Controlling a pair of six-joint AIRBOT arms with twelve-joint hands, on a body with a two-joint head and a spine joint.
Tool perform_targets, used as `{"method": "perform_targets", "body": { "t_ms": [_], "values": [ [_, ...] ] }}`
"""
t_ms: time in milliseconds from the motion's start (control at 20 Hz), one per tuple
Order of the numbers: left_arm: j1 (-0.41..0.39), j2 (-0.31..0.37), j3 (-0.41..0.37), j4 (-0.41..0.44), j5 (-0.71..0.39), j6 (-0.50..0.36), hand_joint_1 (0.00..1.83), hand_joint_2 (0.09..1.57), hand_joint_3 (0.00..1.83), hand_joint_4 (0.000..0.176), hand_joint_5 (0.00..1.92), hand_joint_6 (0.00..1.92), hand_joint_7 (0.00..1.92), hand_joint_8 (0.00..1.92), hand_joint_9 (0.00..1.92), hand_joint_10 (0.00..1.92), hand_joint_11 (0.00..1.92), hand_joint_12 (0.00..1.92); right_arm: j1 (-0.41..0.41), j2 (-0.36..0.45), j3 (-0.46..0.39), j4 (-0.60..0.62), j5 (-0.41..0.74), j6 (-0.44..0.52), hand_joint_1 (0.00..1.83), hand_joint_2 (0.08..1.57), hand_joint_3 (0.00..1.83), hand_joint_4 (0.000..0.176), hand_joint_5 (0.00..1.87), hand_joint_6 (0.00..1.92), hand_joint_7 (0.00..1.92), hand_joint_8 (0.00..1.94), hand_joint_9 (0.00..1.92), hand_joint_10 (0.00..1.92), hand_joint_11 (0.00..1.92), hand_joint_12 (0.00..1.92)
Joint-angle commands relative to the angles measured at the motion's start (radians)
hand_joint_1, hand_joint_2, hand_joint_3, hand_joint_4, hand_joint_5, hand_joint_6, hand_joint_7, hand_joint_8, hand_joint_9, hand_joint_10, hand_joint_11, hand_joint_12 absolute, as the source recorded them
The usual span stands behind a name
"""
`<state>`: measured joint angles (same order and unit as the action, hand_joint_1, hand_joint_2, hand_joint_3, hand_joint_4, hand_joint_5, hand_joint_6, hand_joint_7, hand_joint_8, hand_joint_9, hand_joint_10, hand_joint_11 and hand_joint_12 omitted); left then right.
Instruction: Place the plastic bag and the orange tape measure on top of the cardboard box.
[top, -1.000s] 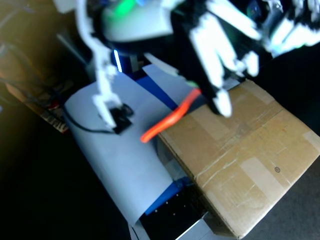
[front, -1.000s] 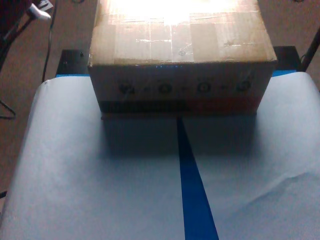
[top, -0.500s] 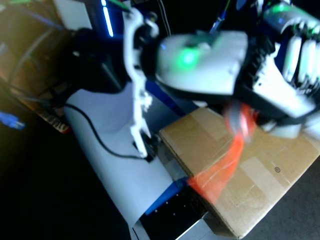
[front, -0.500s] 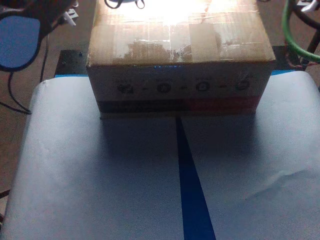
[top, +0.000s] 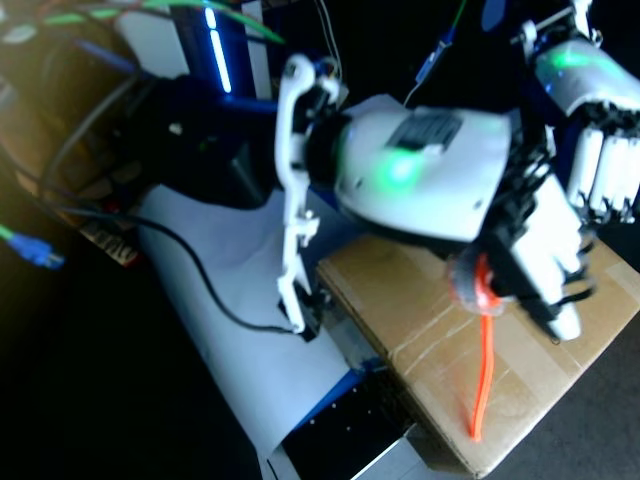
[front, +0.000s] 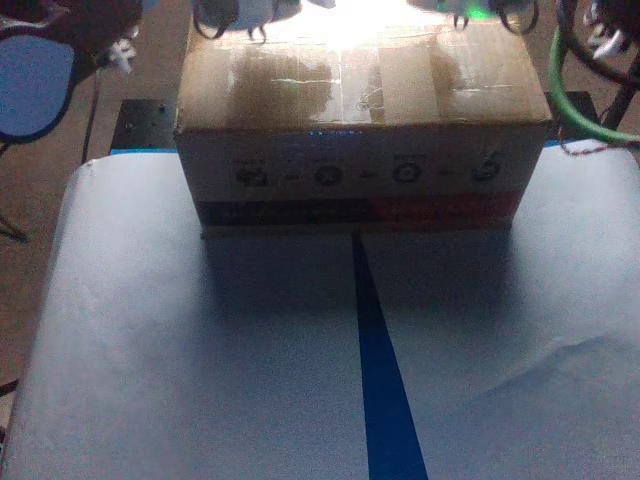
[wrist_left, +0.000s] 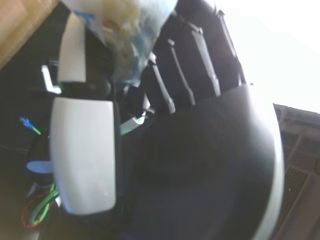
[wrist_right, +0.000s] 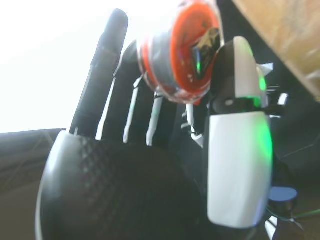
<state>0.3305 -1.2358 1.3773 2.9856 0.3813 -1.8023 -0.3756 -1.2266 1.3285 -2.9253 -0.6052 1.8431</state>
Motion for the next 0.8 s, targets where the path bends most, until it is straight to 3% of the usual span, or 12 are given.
{"method": "perform_targets", "body": {
  "t_ms": [0, 100, 200, 250, 400, 450, 500, 550, 600, 650, 700, 750],
  "values": [
    [-0.010, -0.008, 0.004, 0.026, 0.110, 0.000, 1.36, 1.19, 0.00, 0.000, 0.75, 1.16, 0.79, 1.25, 0.82, 1.44, 0.67, 1.51, 0.006, -0.006, 0.006, -0.007, -0.119, -0.001, 1.38, 1.11, 0.00, 0.000, 0.93, 0.98, 0.97, 1.05, 0.93, 1.26, 0.83, 1.53],
    [-0.004, -0.009, 0.008, 0.022, 0.103, 0.000, 1.36, 1.19, 0.00, 0.000, 0.74, 1.11, 0.81, 1.22, 0.86, 1.43, 0.75, 1.49, -0.008, -0.014, 0.010, 0.002, -0.119, -0.001, 1.39, 1.11, 0.00, 0.000, 0.92, 1.04, 1.00, 0.96, 0.93, 1.23, 0.79, 1.49],
    [0.007, -0.017, 0.020, 0.013, 0.090, -0.001, 1.37, 1.16, 0.00, 0.000, 0.79, 0.97, 0.88, 1.17, 0.92, 1.42, 0.79, 1.55, -0.019, -0.019, 0.012, 0.007, -0.119, -0.001, 1.47, 1.19, 0.00, 0.000, 0.71, 1.31, 0.80, 1.10, 0.79, 1.27, 0.64, 1.73],
    [0.010, -0.021, 0.023, 0.011, 0.088, -0.001, 1.36, 1.19, 0.00, 0.000, 0.72, 1.13, 0.83, 1.22, 0.84, 1.46, 0.72, 1.54, -0.021, -0.019, 0.012, 0.009, -0.119, -0.001, 1.48, 1.19, 0.00, 0.000, 0.68, 1.36, 0.77, 1.11, 0.81, 1.25, 0.65, 1.74],
    [0.019, -0.027, 0.029, 0.007, 0.083, -0.001, 1.36, 1.17, 0.00, 0.000, 0.78, 1.14, 0.91, 1.09, 0.82, 1.39, 0.55, 1.54, -0.030, -0.024, 0.012, 0.011, -0.119, 0.006, 1.48, 1.20, 0.00, 0.000, 0.67, 1.32, 0.75, 1.16, 0.81, 1.27, 0.66, 1.74],
    [0.020, -0.026, 0.029, 0.007, 0.083, -0.001, 1.23, 1.17, 0.00, 0.000, 0.80, 1.19, 0.93, 1.15, 0.76, 1.08, 0.44, 1.62, -0.033, -0.024, 0.011, 0.011, -0.119, 0.016, 1.38, 1.15, 0.00, 0.000, 0.78, 1.11, 0.90, 1.11, 0.93, 1.29, 0.81, 1.56],
    [0.021, -0.024, 0.027, 0.006, 0.083, -0.001, 1.19, 1.18, 0.00, 0.000, 0.80, 1.20, 0.90, 1.18, 0.71, 0.96, 0.38, 1.68, -0.037, -0.024, 0.011, 0.010, -0.119, 0.036, 1.28, 1.14, 0.00, 0.000, 0.83, 1.03, 1.00, 1.15, 0.95, 1.26, 0.87, 1.61],
    [0.023, -0.021, 0.024, 0.007, 0.084, -0.001, 1.13, 1.18, 0.00, 0.000, 0.83, 1.20, 0.78, 0.73, 0.64, 0.85, 0.31, 1.66, -0.039, -0.024, 0.009, 0.010, -0.120, 0.046, 1.17, 1.13, 0.00, 0.000, 0.91, 1.05, 0.90, 1.14, 0.91, 1.32, 0.83, 1.68],
    [0.024, -0.019, 0.022, 0.007, 0.085, -0.001, 1.11, 1.17, 0.00, 0.000, 0.85, 1.18, 0.82, 0.47, 0.62, 0.80, 0.24, 1.66, -0.039, -0.023, 0.006, 0.010, -0.120, 0.046, 1.15, 1.14, 0.00, 0.000, 0.91, 1.09, 0.83, 1.16, 0.85, 1.35, 0.76, 1.70],
    [0.025, -0.017, 0.018, 0.009, 0.086, -0.001, 1.09, 1.09, 0.00, 0.000, 0.76, 0.62, 0.85, 0.28, 0.61, 0.70, 0.19, 1.61, -0.039, -0.023, 0.003, 0.010, -0.120, 0.046, 1.15, 1.05, 0.00, 0.000, 0.74, 0.90, 0.78, 1.14, 0.79, 1.33, 0.69, 1.69],
    [0.026, -0.016, 0.014, 0.013, 0.088, -0.001, 0.99, 1.05, 0.00, 0.000, 0.78, 0.17, 0.78, 0.12, 0.39, 0.83, 0.01, 1.69, -0.039, -0.023, 0.000, 0.009, -0.120, 0.046, 1.07, 1.01, 0.00, 0.000, 0.67, 0.79, 0.72, 1.13, 0.72, 1.31, 0.62, 1.70],
    [0.027, -0.014, 0.011, 0.016, 0.089, -0.001, 0.98, 1.02, 0.00, 0.000, 0.78, 0.09, 0.77, 0.08, 0.40, 0.84, 0.03, 1.71, -0.039, -0.023, -0.002, 0.009, -0.120, 0.046, 1.03, 1.00, 0.00, 0.000, 0.65, 0.78, 0.68, 1.19, 0.69, 1.37, 0.62, 1.73]
  ]
}}
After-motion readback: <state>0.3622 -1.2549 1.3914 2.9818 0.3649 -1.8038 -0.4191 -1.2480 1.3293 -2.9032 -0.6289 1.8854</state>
